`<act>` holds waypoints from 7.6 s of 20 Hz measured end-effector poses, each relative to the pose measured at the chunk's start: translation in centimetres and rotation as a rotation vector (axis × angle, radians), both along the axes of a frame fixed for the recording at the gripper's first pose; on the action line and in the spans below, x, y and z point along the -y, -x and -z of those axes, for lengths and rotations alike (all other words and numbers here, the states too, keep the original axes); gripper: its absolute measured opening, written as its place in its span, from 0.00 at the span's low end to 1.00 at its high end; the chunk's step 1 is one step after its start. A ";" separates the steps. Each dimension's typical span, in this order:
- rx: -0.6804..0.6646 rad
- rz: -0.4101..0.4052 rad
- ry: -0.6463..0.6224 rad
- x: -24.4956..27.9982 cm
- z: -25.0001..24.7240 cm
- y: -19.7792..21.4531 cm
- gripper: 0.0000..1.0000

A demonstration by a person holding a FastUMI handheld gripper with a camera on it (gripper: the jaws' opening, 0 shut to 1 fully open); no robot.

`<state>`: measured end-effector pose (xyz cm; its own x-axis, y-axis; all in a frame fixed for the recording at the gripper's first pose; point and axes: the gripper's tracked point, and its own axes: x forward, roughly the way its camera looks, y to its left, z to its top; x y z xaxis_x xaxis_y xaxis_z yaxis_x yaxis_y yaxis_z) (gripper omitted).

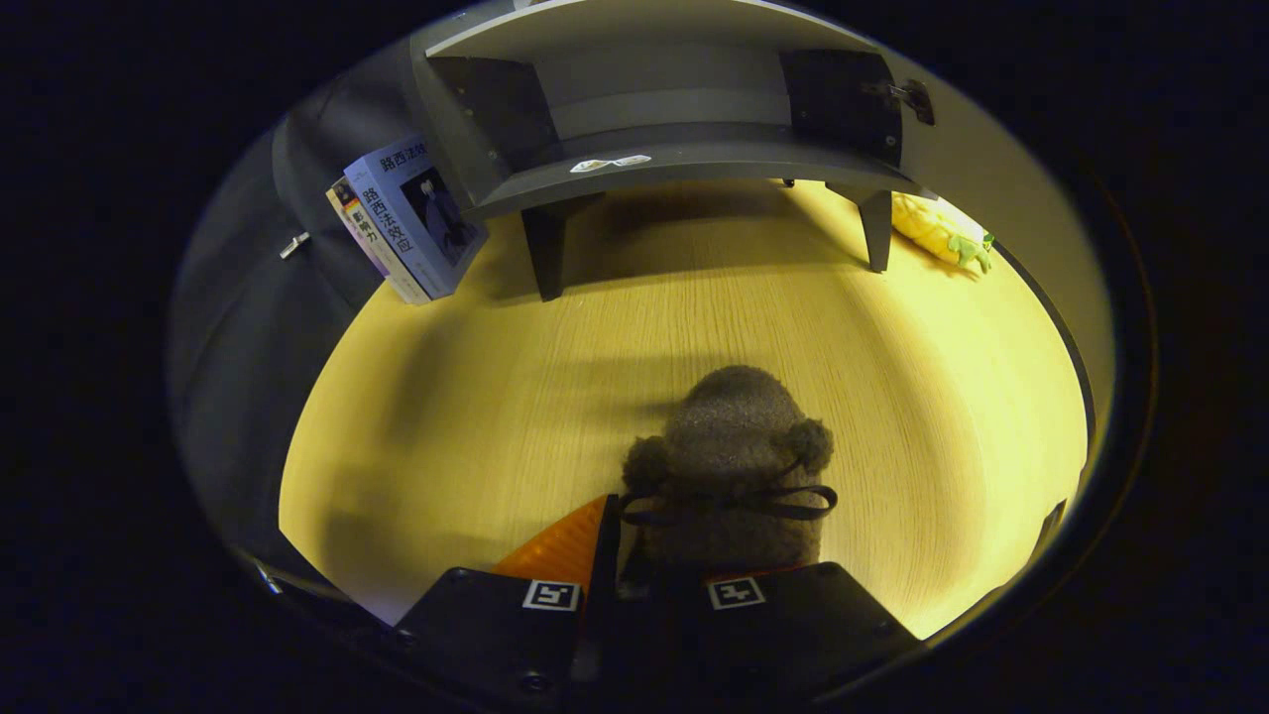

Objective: Open the shoe cabinet door, grab the shoes and put them into the shoe cabinet, then close the shoe cabinet door.

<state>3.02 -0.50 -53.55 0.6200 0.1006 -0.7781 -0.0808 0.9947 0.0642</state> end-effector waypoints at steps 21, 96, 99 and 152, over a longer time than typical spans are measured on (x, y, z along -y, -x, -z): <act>0.201 -0.082 0.043 -0.2 -18.1 2.5 0.08; 0.800 -0.065 -0.006 -1.7 -51.4 -7.6 0.99; 0.857 -0.071 -0.017 -0.8 -53.0 -2.2 0.99; 0.787 -0.072 -0.156 5.7 -51.0 7.7 0.97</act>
